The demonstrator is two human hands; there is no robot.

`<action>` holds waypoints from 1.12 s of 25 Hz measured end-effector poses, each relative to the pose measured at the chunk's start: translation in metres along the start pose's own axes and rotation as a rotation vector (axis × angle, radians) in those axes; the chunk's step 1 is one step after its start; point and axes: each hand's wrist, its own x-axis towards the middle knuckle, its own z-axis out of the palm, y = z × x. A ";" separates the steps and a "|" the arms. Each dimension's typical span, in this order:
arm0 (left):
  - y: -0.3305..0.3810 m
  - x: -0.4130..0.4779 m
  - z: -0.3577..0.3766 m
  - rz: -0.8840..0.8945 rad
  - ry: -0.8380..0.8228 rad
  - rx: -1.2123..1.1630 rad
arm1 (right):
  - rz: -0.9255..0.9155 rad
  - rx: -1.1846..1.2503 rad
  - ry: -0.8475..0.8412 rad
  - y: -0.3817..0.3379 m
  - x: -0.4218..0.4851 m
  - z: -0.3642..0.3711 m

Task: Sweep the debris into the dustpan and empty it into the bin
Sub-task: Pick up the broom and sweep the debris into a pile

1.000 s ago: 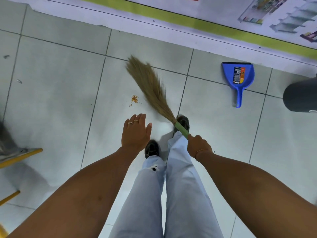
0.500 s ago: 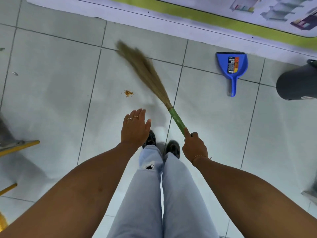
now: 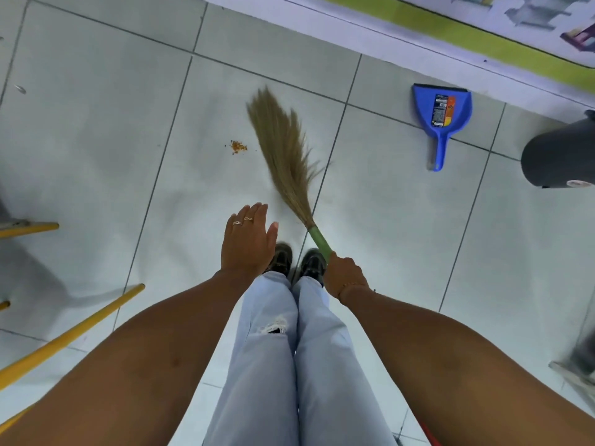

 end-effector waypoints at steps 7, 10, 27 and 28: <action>-0.011 0.002 -0.024 0.057 0.038 0.051 | -0.107 0.071 0.173 -0.025 -0.023 -0.006; -0.007 0.007 -0.040 0.109 0.008 0.119 | -0.083 0.156 0.300 -0.004 -0.040 -0.021; 0.346 0.137 0.042 0.482 -0.028 0.235 | 0.345 0.452 0.547 0.332 0.002 -0.194; 0.372 0.146 0.056 0.461 -0.029 0.237 | 0.349 0.481 0.533 0.347 0.012 -0.207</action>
